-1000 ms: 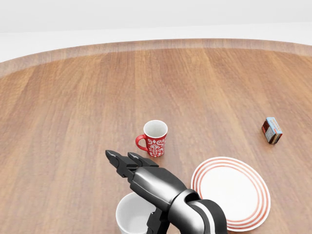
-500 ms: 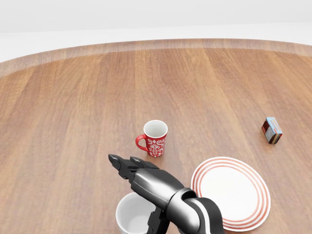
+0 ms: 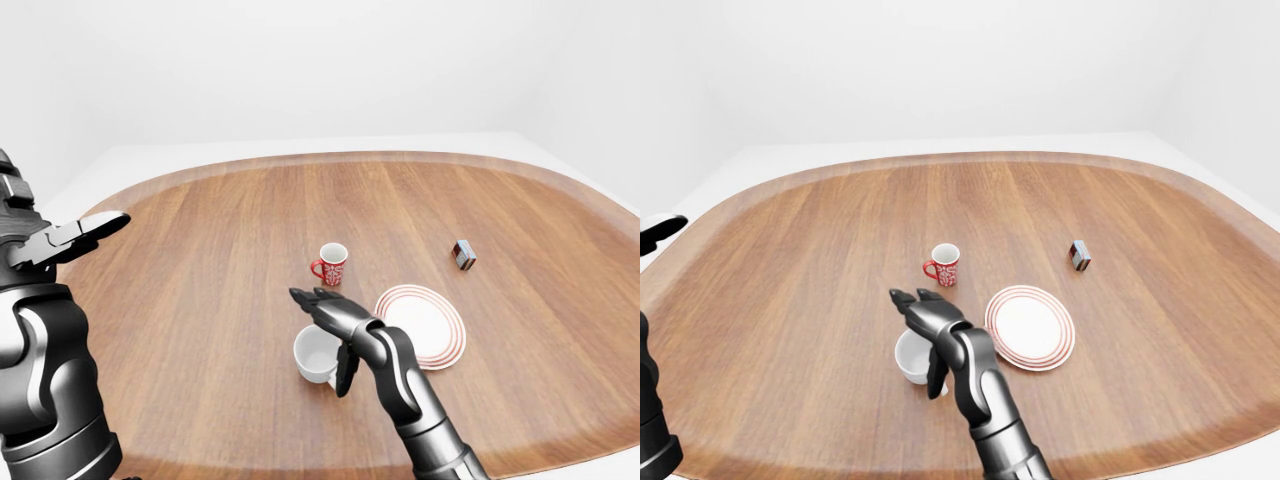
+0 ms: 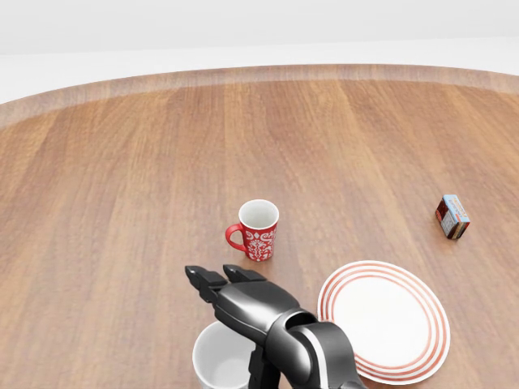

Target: Put the white mug on the plate.

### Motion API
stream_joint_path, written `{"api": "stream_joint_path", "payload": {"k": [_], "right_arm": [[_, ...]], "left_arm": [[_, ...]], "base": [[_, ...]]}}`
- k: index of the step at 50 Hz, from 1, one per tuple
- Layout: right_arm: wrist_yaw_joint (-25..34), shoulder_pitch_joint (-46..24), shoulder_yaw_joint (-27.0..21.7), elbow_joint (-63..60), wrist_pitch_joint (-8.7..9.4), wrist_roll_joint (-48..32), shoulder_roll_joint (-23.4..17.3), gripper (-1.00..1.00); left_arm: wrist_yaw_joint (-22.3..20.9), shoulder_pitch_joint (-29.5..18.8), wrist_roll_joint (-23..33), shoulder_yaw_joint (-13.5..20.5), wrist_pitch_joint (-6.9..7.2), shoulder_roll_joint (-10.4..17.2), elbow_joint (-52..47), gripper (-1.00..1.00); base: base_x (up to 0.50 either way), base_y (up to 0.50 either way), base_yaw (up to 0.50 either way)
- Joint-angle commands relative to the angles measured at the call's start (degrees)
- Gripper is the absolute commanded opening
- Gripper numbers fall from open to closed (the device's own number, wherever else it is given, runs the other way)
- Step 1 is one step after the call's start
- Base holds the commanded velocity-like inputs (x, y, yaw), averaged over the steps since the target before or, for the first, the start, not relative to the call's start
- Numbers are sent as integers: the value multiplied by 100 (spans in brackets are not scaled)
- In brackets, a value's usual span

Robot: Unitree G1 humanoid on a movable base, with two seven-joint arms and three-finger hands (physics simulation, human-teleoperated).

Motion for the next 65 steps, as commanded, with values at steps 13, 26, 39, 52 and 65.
{"api": "stream_joint_path", "payload": {"k": [13, 26, 39, 52, 65], "right_arm": [[0, -117, 255, 711, 0, -1099, 392, 100], [-9, -294, 168, 1245, 0, -1063, 484, 100], [-305, -484, 72, 1989, 0, -913, 472, 100], [-429, -494, 62, 2274, 0, -854, 467, 100], [-749, -578, 19, 2856, 0, -685, 470, 100]], "left_arm": [[-5, -5, -15, 6, 0, 3, 33, 100], [-11, 3, -9, -10, 0, -9, 37, 100], [-1, 6, -17, -8, 0, -11, 15, 100], [0, 17, -28, 6, 0, -10, -14, 100], [-5, 29, -22, 6, 0, -19, -25, 100]], "base": [[0, 0, 0], [0, 0, 0], [0, 0, 0], [0, 0, 0], [0, 0, 0]]}}
